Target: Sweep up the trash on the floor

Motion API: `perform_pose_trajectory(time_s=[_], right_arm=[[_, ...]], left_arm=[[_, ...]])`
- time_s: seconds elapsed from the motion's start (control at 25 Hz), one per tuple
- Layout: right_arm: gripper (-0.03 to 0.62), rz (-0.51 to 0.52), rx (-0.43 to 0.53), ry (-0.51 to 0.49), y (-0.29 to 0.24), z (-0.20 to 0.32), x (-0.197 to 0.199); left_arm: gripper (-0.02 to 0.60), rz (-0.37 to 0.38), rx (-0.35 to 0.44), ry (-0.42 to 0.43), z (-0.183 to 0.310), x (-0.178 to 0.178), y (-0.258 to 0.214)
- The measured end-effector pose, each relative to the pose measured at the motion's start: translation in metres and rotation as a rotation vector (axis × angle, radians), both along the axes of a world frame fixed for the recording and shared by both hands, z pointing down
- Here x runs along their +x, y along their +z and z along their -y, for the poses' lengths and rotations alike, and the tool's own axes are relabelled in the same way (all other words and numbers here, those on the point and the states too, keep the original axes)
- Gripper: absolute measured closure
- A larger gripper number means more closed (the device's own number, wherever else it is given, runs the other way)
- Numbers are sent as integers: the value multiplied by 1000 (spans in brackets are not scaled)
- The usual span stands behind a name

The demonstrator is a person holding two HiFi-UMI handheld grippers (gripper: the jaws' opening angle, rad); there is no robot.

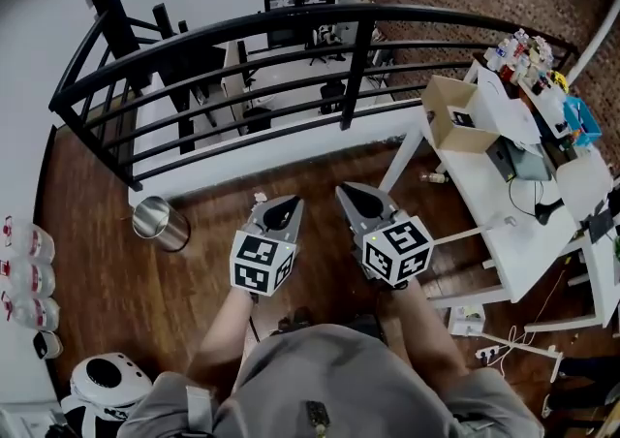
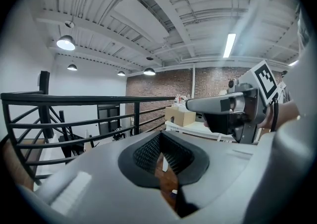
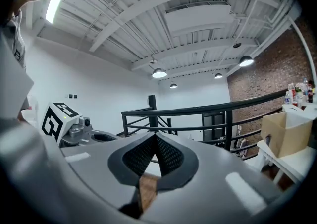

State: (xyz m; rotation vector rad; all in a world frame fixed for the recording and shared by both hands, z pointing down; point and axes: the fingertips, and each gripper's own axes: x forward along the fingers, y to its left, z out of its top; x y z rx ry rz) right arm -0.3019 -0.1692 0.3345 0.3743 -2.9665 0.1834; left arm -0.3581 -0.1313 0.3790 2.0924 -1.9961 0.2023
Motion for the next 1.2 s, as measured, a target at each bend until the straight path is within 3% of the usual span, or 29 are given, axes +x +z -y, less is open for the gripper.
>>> perform_pose_trajectory(time_s=[1.2], right_arm=[[594, 9, -8, 1, -4, 9, 0]], left_arm=[[574, 6, 7, 20, 13, 8, -4]])
